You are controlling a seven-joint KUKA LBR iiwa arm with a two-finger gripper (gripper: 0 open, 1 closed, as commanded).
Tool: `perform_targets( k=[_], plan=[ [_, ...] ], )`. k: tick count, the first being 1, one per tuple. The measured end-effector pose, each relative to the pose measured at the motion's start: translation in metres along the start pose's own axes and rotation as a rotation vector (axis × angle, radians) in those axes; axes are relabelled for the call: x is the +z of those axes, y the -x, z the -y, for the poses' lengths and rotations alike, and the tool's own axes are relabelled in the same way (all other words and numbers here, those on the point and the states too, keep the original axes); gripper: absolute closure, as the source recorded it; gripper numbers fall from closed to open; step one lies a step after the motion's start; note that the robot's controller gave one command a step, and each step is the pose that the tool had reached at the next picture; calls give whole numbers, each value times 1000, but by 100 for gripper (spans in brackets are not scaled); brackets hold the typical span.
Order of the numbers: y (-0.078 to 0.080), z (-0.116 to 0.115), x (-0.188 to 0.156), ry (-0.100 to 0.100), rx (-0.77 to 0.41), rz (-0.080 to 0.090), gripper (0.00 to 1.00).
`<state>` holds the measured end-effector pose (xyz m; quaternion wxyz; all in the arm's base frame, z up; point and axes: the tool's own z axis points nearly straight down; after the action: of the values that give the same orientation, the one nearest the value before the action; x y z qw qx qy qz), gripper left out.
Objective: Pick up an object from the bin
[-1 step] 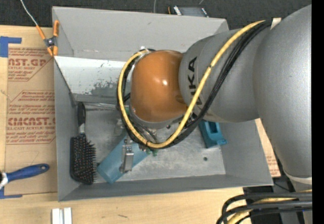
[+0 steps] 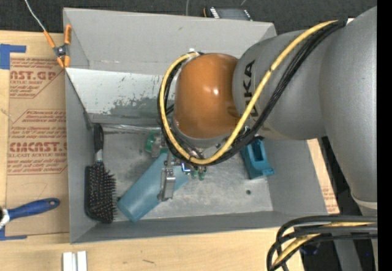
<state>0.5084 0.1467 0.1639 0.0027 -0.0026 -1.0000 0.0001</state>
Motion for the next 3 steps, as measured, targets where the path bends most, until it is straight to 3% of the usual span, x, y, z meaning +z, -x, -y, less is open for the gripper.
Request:
perform_targets(
  k=[1, 2, 3],
  plan=[
    [13, 32, -1, -1, -8, 3, 0],
    [-23, 28, 19, 0, 87, 0, 0],
    [-22, 66, -152, 2, 110, 11, 0]
  ],
)
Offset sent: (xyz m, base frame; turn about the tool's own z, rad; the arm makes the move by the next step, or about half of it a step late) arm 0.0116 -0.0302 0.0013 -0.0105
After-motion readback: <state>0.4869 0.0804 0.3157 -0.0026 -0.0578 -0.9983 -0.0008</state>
